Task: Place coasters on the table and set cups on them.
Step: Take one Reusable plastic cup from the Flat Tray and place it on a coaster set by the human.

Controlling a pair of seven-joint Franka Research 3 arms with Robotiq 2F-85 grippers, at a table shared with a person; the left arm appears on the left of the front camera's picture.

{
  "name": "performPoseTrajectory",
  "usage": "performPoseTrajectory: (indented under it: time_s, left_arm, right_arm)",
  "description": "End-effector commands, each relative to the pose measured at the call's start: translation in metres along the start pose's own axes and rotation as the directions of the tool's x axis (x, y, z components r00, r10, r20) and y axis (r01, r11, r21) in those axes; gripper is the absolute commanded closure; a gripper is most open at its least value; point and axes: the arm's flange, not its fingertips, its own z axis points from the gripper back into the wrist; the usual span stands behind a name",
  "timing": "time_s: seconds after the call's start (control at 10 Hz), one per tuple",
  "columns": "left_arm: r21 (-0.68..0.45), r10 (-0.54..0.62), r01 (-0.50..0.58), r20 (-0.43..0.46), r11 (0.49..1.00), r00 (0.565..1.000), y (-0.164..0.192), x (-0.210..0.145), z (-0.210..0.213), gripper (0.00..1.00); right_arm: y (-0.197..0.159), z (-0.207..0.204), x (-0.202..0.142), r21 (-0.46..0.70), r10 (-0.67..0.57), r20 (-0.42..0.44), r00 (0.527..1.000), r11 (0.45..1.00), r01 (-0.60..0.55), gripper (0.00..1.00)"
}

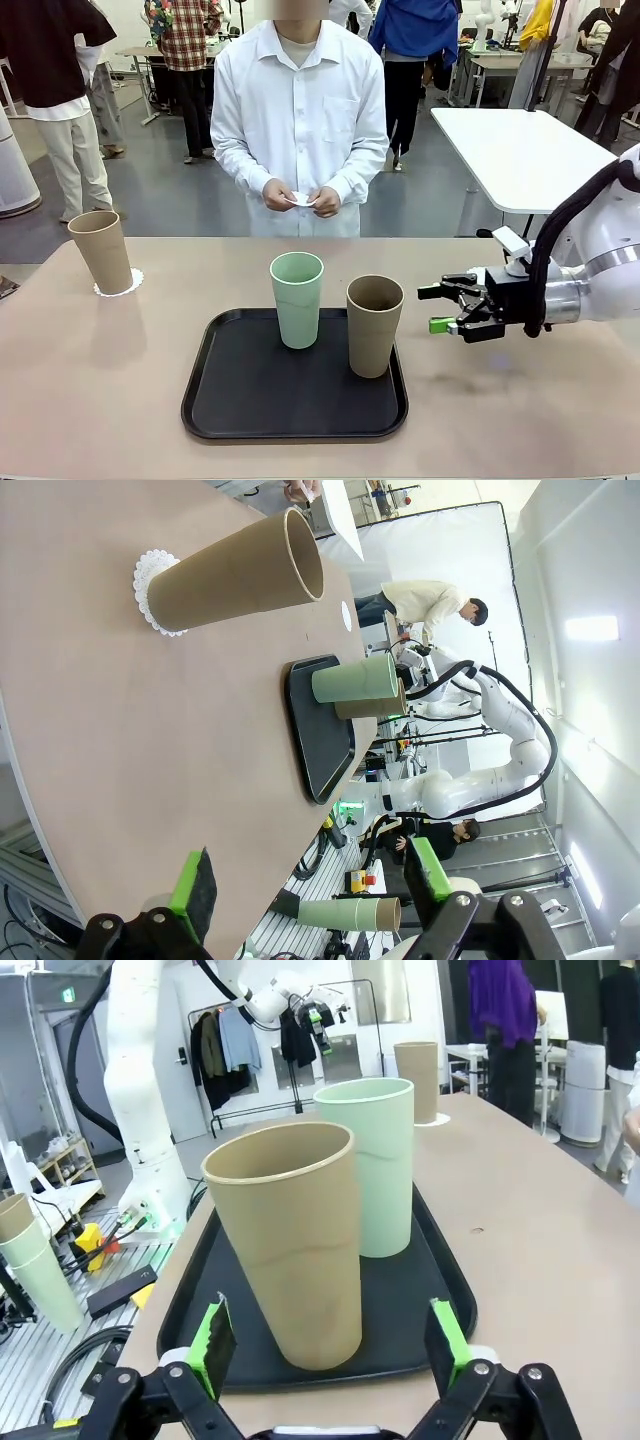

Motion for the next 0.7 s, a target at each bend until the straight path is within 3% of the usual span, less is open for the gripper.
performPoseTrajectory:
  time_s: [0.0, 0.3, 0.6]
  left_arm:
    - [-0.008, -0.006, 0.006, 0.003, 1.000, 1.000, -0.002, -0.002, 0.001, 0.00]
    - [-0.008, -0.006, 0.006, 0.003, 1.000, 1.000, -0.002, -0.002, 0.001, 0.00]
    - [-0.008, -0.006, 0.006, 0.003, 1.000, 1.000, -0.002, -0.002, 0.001, 0.00]
  right_arm:
    - [-0.010, -0.017, -0.005, 0.002, 0.030, 0.030, 0.999, 1.000, -0.030, 0.00]
    - [-0.016, -0.029, -0.007, 0.029, 0.086, 0.061, 0.994, 0.996, -0.088, 0.00]
    - [-0.025, -0.039, -0.018, 0.058, 0.055, 0.060, 0.997, 0.997, -0.059, 0.00]
